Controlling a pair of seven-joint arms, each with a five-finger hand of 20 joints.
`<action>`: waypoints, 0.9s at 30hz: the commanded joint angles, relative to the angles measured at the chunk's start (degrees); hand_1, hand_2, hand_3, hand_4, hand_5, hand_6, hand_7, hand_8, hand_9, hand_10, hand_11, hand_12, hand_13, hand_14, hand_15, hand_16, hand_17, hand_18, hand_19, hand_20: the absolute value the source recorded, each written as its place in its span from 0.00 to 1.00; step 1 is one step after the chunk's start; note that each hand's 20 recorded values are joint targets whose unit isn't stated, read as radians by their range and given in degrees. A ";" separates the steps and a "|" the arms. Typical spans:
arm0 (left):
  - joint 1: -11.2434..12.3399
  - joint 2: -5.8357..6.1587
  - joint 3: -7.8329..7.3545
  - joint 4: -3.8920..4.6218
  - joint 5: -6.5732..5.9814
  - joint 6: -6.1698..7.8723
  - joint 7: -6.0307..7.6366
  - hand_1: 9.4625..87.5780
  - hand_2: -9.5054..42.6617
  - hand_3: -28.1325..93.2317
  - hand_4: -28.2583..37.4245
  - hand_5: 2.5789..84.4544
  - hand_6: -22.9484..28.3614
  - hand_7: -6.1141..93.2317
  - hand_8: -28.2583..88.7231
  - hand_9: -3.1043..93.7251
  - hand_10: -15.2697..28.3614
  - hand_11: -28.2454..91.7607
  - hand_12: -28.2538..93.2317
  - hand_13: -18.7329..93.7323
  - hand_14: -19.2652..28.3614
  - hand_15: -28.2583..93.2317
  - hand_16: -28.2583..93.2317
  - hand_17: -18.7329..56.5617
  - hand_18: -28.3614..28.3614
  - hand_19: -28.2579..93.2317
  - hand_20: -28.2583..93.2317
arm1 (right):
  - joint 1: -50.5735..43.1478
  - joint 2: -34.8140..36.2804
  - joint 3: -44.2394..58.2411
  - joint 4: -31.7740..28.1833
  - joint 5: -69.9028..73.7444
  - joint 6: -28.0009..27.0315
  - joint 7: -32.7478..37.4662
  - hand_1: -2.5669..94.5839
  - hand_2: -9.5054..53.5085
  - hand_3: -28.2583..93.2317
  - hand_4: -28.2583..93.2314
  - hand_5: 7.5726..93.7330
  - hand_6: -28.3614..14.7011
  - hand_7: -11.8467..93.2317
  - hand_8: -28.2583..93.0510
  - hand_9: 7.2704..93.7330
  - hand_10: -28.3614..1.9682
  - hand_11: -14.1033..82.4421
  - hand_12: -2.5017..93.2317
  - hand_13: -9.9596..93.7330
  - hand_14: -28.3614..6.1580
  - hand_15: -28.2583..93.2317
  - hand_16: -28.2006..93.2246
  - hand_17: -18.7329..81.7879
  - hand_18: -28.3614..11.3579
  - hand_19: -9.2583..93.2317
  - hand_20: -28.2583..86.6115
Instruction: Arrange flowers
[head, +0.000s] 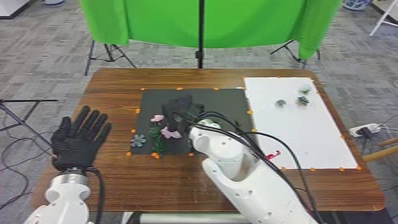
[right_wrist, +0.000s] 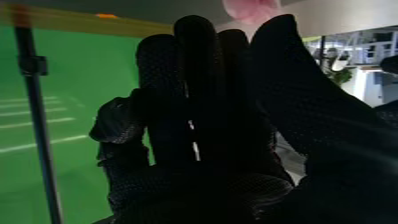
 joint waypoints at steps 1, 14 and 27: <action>-0.02 -0.51 0.40 0.04 -1.28 -0.98 -1.08 0.22 0.55 0.84 0.00 0.52 0.65 0.17 0.16 0.43 0.73 0.40 0.30 0.42 0.77 0.52 0.17 0.11 0.77 0.54 0.31 | -0.23 -0.21 -0.04 -1.45 1.87 -1.27 1.86 0.53 0.00 0.85 0.00 0.64 0.64 0.29 0.12 0.70 0.48 0.44 0.30 0.61 0.39 0.82 0.44 0.45 0.11 0.96 0.75; -0.96 -0.50 1.19 0.48 -1.10 -1.17 -1.49 0.22 0.55 0.85 0.00 0.52 0.65 0.18 0.15 0.43 0.72 0.41 0.30 0.42 0.76 0.52 0.17 0.11 0.77 0.54 0.31 | -0.61 -2.28 -0.67 2.42 -2.49 -2.24 -0.81 0.53 0.00 0.76 0.00 0.70 0.65 0.37 0.10 0.70 0.46 0.57 0.26 0.62 0.39 0.85 0.44 0.45 0.09 0.97 0.76; -0.69 -0.96 1.12 0.50 -1.35 -1.17 -2.06 0.22 0.53 0.85 0.00 0.53 0.65 0.19 0.15 0.44 0.71 0.42 0.30 0.43 0.75 0.53 0.17 0.12 0.75 0.53 0.31 | -1.85 -1.67 -1.15 3.20 -2.54 4.37 -1.94 0.69 0.00 0.78 0.00 0.84 0.65 0.43 0.23 0.92 0.58 0.31 0.49 0.74 0.54 0.72 0.58 0.49 0.12 0.96 0.74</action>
